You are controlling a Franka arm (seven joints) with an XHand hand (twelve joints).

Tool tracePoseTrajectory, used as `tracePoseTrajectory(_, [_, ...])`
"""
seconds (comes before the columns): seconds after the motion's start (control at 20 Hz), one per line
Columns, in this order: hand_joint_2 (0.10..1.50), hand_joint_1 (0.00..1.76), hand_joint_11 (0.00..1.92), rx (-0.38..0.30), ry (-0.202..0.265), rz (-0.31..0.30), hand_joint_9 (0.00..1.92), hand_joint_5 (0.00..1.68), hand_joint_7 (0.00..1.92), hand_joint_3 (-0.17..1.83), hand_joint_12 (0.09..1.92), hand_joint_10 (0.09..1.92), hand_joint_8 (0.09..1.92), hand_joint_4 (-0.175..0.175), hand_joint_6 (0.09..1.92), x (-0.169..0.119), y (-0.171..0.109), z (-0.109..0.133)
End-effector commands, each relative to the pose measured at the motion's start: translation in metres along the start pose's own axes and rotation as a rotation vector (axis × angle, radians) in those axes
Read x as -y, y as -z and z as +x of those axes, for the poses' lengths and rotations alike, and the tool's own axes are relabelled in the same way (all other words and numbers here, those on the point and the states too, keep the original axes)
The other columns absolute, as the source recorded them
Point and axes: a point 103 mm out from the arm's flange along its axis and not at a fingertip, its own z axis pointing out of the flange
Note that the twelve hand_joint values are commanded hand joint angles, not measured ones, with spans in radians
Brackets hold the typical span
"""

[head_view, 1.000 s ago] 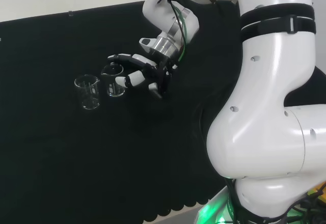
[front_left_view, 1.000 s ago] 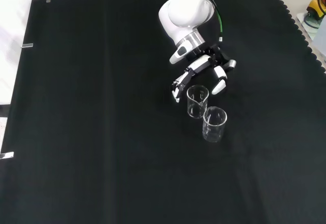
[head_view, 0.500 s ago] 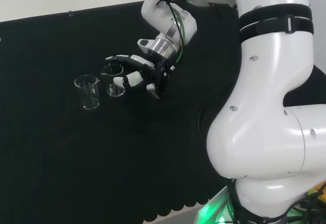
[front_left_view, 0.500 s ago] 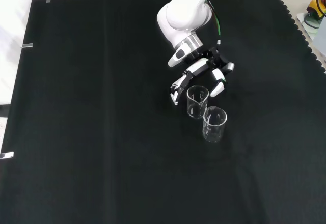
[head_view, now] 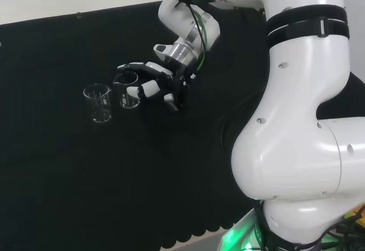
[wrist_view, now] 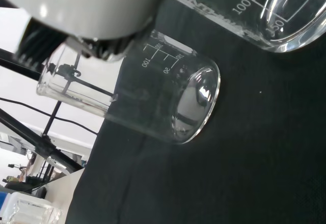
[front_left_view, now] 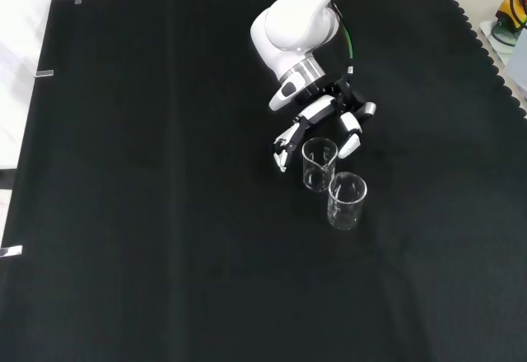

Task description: Pick up the beaker on the right.

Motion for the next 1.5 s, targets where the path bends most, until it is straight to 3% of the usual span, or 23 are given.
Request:
tracePoseTrajectory(0.05, [0.32,1.01,0.00,-0.002,-0.006,0.008,0.35,0.37,0.31,1.18,1.14,0.57,0.62,-0.011,0.23,-0.002,-0.007,-0.005])
tracePoseTrajectory(1.05, [0.32,1.01,0.00,0.011,0.024,0.021,0.41,0.41,0.40,1.16,1.18,0.56,0.62,-0.009,0.27,-0.003,-0.004,0.005])
tracePoseTrajectory(1.5, [0.32,1.02,0.00,0.014,0.023,0.017,0.44,0.38,0.43,1.15,1.20,0.52,0.61,-0.010,0.42,-0.003,-0.007,0.005])
